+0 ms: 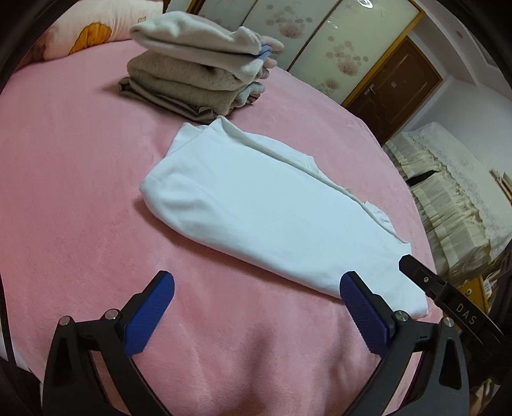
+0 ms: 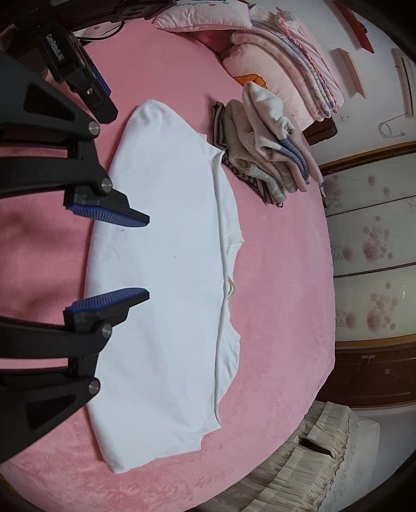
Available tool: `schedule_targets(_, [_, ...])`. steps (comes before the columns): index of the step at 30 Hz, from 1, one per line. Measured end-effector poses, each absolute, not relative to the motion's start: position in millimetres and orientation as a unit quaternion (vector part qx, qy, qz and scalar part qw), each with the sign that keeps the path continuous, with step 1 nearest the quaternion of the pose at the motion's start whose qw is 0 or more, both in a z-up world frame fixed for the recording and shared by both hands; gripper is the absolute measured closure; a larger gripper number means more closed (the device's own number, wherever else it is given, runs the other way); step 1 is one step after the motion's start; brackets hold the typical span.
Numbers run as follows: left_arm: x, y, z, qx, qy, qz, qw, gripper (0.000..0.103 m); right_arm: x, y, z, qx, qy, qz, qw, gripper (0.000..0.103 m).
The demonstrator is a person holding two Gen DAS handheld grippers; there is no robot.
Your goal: Fold small clothes
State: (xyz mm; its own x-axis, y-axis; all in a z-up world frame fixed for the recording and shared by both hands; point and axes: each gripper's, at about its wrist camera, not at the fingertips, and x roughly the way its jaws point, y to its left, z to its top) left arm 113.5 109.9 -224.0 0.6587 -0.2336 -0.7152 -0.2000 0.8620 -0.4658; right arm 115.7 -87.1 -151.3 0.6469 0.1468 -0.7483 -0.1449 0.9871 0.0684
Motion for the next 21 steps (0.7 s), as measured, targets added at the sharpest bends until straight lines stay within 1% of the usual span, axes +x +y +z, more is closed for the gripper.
schedule_targets(4, [113.8, 119.3, -233.7, -0.292, 0.414, -0.01, 0.862, 0.0, 116.8, -87.4, -152.8, 0.001, 0.411, 0.082, 0.908, 0.063])
schedule_targets(9, [116.2, 136.1, -248.6, -0.351, 0.409, -0.013, 0.842, 0.0, 120.6, -85.3, -160.2, -0.002, 0.415, 0.083, 0.906, 0.063])
schedule_targets(21, [152.4, 170.7, -283.4, -0.435, 0.352, -0.013, 0.829, 0.001, 133.6, -76.8, -175.5, -0.001, 0.425, 0.095, 0.9, 0.063])
